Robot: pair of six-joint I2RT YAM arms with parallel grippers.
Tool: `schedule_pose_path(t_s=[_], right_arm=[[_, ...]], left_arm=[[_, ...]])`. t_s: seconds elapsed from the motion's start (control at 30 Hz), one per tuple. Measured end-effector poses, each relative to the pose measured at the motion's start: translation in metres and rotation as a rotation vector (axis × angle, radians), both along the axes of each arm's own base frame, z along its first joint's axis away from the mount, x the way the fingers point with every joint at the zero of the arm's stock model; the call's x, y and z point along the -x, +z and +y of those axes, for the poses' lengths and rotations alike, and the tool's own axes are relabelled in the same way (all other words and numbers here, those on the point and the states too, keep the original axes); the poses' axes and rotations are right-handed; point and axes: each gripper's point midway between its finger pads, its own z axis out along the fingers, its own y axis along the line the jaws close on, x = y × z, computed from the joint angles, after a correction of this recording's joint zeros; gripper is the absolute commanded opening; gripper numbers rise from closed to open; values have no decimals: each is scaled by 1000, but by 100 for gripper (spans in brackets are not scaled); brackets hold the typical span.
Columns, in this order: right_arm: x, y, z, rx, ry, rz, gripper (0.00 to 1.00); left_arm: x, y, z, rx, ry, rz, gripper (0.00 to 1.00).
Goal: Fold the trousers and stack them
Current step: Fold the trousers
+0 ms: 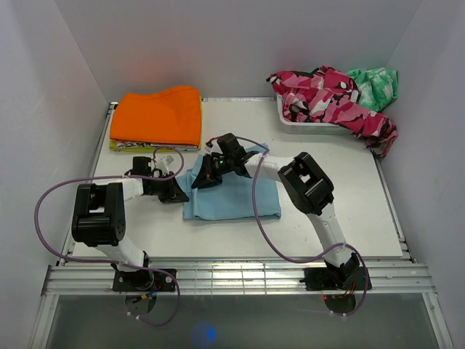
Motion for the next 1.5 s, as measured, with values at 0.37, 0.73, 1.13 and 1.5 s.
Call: schedule_pose_path(t_s=[0.37,0.73,1.13,1.5], right_arm=[[-1,17,8,-98,47,-51,75],[-42,163,-97,-215,50,-495,75],[-62,32,-293,323,-170,-385,79],[-49,32,-285,352,-87,-452,66]], left_arm=[[-40,71,77,-105,155,-151,55],[-22,95,21,-88,-38,-240,55],[-13,45,-15,-225,-130,-118,49],[-11,44,-36,-179,-133,-79,0]])
